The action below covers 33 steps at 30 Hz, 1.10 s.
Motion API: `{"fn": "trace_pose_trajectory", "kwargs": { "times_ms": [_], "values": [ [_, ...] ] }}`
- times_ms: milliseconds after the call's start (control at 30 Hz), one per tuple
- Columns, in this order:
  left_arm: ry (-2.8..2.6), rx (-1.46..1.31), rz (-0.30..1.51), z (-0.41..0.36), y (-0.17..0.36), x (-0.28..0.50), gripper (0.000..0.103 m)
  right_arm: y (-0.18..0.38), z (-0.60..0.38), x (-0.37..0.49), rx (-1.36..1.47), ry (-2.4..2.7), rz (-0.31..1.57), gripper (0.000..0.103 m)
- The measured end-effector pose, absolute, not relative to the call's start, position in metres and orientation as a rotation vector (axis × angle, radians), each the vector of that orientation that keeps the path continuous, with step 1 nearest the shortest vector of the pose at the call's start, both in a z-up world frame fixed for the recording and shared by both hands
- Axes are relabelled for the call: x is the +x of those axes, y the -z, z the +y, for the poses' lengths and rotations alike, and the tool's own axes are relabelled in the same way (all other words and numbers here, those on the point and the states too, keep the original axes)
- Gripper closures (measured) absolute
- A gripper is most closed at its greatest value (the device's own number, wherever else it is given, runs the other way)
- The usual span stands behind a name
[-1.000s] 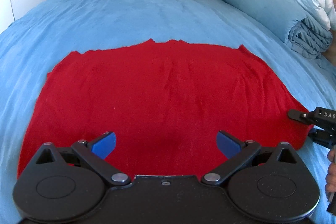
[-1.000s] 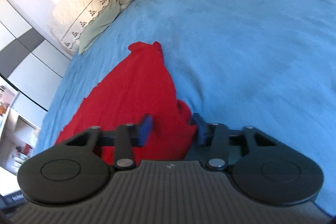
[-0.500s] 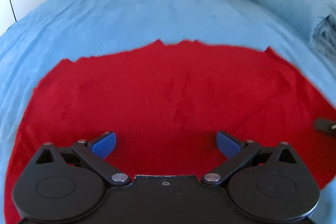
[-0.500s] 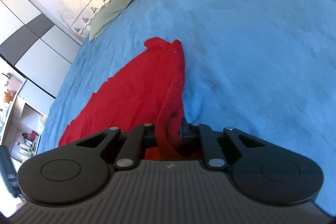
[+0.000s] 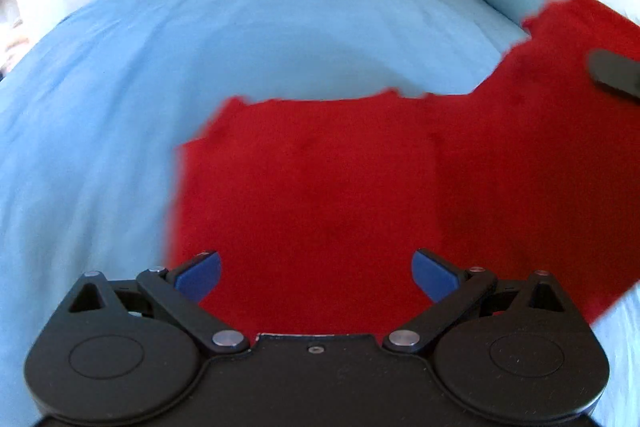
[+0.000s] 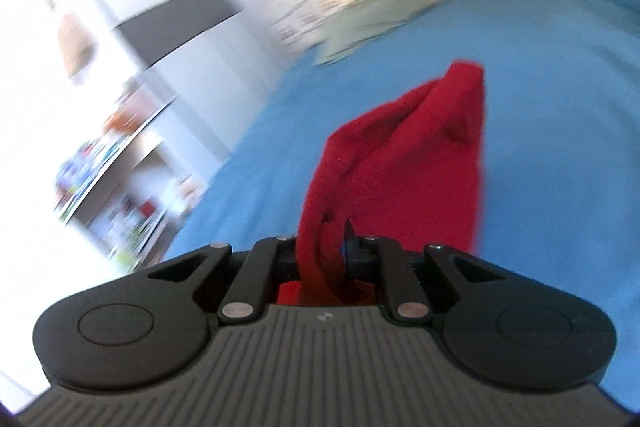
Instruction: Fold small clothes
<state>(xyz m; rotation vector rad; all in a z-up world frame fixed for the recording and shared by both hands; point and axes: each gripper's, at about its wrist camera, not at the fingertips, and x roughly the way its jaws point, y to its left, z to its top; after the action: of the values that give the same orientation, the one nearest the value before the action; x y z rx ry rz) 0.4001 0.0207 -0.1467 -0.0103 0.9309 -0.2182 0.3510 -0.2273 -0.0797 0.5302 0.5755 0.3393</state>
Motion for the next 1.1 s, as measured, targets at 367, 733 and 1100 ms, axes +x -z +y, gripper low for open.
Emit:
{"fn": "trace_pose_trajectory", "kwargs": {
  "times_ms": [367, 733, 1100],
  "values": [
    [0.211, -0.130, 0.986, 0.128, 0.171, 0.348, 0.000, 0.183, -0.058, 0.396, 0.199, -0.443, 0.844, 0.072],
    [0.516, -0.086, 0.860, 0.070, 0.159, 0.334, 0.000, 0.118, -0.149, 0.340, 0.315, -0.467, 0.648, 0.012],
    [0.318, -0.261, 0.891, 0.094, 0.168, 0.353, 0.041, 0.145, -0.196, 0.283, 0.326, -0.367, 0.654, 0.012]
  ]
}}
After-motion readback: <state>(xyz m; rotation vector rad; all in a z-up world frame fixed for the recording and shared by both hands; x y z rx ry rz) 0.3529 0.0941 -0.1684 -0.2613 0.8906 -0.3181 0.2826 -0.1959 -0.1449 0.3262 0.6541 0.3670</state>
